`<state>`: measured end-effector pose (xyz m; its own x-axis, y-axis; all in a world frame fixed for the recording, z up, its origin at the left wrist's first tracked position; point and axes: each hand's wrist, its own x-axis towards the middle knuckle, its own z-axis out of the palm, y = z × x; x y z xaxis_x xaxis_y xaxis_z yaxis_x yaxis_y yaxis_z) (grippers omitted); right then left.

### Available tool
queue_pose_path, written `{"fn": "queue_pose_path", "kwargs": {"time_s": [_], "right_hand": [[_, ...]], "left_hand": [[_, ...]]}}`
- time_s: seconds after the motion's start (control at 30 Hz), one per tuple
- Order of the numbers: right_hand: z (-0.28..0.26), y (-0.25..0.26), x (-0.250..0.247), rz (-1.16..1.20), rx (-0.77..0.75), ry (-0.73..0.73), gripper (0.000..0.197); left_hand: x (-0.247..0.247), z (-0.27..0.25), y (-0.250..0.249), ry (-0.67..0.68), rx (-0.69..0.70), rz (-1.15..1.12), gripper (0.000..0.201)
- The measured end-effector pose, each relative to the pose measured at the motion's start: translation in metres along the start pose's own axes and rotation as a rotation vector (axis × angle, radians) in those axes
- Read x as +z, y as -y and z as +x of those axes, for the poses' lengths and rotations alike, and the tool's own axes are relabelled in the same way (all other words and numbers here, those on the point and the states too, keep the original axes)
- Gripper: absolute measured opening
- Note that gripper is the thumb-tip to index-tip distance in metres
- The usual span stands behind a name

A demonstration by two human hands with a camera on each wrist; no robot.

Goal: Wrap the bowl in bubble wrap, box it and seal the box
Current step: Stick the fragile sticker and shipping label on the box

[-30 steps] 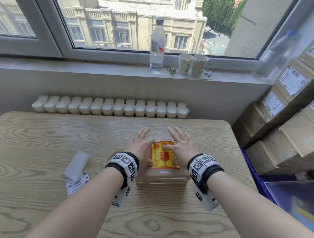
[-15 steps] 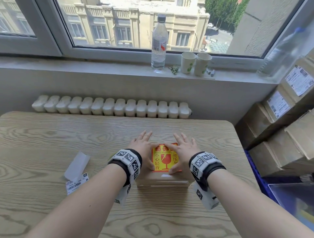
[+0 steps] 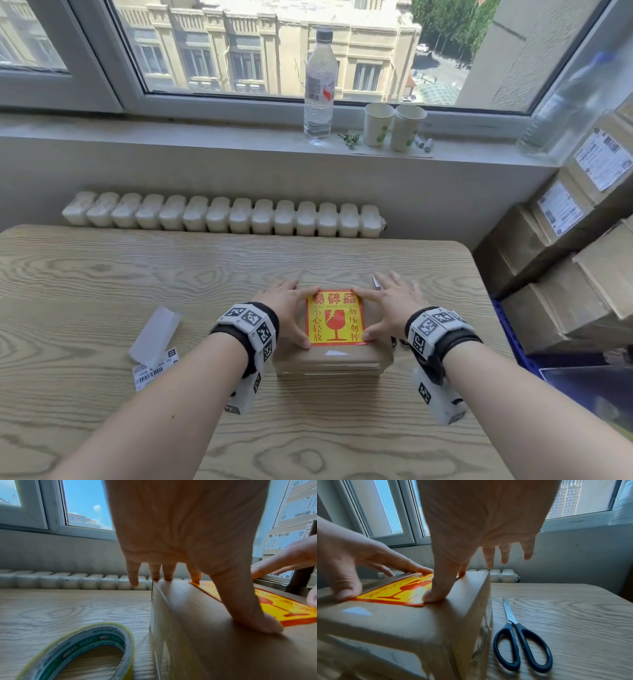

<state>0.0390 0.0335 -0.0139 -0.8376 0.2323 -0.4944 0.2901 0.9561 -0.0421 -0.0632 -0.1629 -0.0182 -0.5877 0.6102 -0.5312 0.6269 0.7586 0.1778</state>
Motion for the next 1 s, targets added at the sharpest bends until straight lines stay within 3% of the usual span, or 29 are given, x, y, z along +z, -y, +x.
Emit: {"fn": "queue_pose_path", "kwargs": {"time_s": [0.27, 0.63, 1.0], "right_hand": [[0.004, 0.004, -0.002, 0.128, 0.009, 0.006, 0.094], [0.038, 0.008, -0.010, 0.212, 0.130, -0.070, 0.044], [0.055, 0.002, -0.021, 0.172, 0.127, 0.028, 0.044]], "left_hand": [[0.001, 0.008, 0.001, 0.009, -0.043, -0.082, 0.116], [0.002, 0.034, 0.001, -0.054, -0.152, -0.250, 0.072], [-0.005, 0.062, 0.004, -0.003, -0.192, -0.193, 0.057]]}}
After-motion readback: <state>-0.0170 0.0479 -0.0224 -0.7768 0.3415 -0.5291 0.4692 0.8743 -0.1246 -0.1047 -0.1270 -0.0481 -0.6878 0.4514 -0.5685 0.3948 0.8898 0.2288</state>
